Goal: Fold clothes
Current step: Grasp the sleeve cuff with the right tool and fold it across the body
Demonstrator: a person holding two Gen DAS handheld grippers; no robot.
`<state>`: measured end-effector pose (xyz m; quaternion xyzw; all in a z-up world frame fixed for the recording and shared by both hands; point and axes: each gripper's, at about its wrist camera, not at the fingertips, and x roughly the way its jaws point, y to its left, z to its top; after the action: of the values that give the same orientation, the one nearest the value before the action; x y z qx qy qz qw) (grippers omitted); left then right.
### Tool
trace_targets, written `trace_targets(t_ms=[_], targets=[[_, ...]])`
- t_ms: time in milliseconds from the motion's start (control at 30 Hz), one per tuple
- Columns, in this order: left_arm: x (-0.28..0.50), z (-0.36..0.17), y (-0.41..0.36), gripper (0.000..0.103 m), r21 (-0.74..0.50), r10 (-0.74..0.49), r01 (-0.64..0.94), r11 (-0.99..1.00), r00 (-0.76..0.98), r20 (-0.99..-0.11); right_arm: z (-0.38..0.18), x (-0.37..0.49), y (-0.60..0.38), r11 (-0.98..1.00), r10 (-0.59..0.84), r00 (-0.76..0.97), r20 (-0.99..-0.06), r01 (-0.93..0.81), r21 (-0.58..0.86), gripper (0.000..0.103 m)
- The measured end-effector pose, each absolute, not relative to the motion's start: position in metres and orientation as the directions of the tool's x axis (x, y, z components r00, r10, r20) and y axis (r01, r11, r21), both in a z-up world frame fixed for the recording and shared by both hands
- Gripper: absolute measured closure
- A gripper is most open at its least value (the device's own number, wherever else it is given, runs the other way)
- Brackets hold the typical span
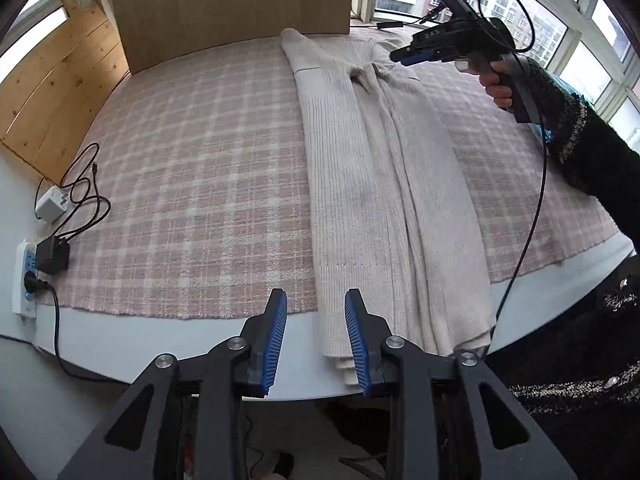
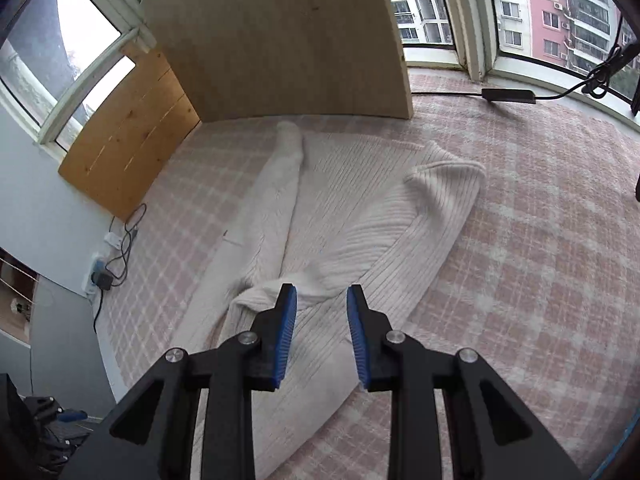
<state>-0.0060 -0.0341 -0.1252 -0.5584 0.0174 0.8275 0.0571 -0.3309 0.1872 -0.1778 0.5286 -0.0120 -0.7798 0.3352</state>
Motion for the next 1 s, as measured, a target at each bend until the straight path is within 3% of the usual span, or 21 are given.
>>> trace_targets(t_ms=[133,300,500,567,900,1000], targets=[[-0.040,-0.133,-0.053,0.074,-0.064,0.169,-0.270,-0.961,-0.387,-0.906,-0.208,-0.317,0.151,-0.785,-0.528,-0.162,-0.833,0.466,0.407,0.076],[-0.101,-0.140,-0.074,0.074,-0.066,0.238,-0.391,-0.918,-0.408,-0.881,-0.153,-0.299,0.169,-0.827,-0.530,-0.272,-0.803,0.376,0.419,0.076],[-0.114,-0.175,-0.024,0.074,-0.080,0.347,-0.647,-0.758,-0.296,-0.890,-0.112,-0.337,0.141,-0.883,-0.441,-0.400,-0.803,0.352,0.309,0.075],[-0.113,-0.192,-0.012,0.074,-0.106,0.369,-0.696,-0.710,-0.240,-0.898,-0.125,-0.363,0.119,-0.885,-0.431,-0.383,-0.817,0.355,0.300,0.075],[-0.113,-0.200,-0.016,0.069,-0.169,0.450,-0.731,-0.661,-0.206,-0.869,-0.199,-0.431,0.056,-0.860,-0.462,-0.263,-0.847,0.366,0.355,0.075],[-0.113,-0.200,-0.015,0.065,-0.186,0.467,-0.737,-0.650,-0.195,-0.862,-0.192,-0.424,0.064,-0.873,-0.456,-0.309,-0.835,0.339,0.351,0.088]])
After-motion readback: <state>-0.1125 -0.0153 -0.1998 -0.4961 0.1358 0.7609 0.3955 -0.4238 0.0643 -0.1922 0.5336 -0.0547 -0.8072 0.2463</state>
